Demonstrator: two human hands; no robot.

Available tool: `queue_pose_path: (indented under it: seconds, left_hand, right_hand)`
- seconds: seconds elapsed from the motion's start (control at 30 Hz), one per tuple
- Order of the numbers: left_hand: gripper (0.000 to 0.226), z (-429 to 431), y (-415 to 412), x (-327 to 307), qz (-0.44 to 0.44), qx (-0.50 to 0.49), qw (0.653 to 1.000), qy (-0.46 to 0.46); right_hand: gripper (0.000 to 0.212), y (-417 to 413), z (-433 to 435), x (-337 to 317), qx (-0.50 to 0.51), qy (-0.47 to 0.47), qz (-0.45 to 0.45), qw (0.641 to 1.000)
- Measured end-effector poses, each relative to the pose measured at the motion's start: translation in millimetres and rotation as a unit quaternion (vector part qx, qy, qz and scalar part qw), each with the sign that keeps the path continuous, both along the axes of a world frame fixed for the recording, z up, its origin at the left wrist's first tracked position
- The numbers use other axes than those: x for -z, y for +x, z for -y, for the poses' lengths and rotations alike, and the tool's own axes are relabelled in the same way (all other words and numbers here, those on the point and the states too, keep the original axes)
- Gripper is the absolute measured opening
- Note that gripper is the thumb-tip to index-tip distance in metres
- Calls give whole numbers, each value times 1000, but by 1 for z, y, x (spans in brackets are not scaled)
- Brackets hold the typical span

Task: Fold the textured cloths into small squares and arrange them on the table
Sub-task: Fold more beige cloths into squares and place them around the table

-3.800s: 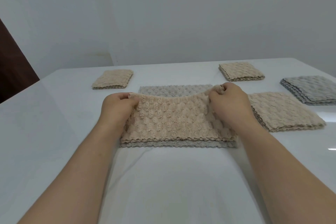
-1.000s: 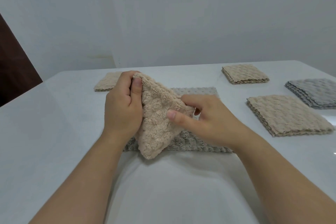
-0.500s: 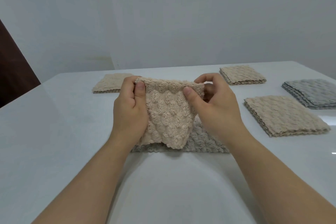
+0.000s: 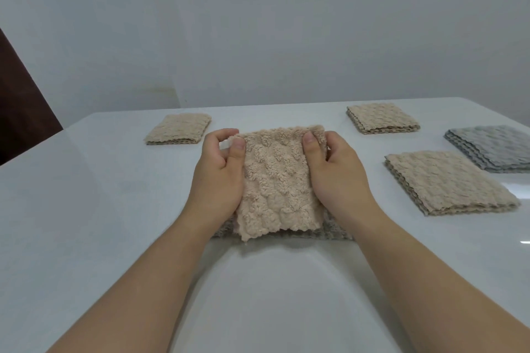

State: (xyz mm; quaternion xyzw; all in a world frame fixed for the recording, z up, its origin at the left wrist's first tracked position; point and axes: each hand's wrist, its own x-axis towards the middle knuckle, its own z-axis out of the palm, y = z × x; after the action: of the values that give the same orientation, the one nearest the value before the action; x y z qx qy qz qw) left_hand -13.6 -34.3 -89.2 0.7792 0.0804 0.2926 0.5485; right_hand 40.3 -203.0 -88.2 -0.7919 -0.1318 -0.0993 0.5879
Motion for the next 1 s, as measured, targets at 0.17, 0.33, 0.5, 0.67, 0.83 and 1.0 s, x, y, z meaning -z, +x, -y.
queue_pose_path:
  seconds: [0.17,0.33,0.5,0.67,0.83,1.0]
  left_hand:
    - [62,-2,-1,0,-52,128,990,-5]
    - [41,0,-3,1,-82,201,976,35]
    - [30,0,-3,1,-147,185,968,-80]
    - [23,-8,6,3,-180,115,941,-261]
    - [25,-18,13,8,-151,63,923,-347]
    - [24,-15,14,6,-148,64,923,-349]
  right_hand:
    - [50,12,2,5,24,10,-64,998]
    - [39,18,3,9,39,1,-97,994]
    - [49,18,2,7,21,27,-165,986]
    - [44,15,1,-1,-104,217,-273,932]
    - [43,3,1,-8,-141,202,-202,948]
    - [58,-4,0,0,-91,-6,-61,994]
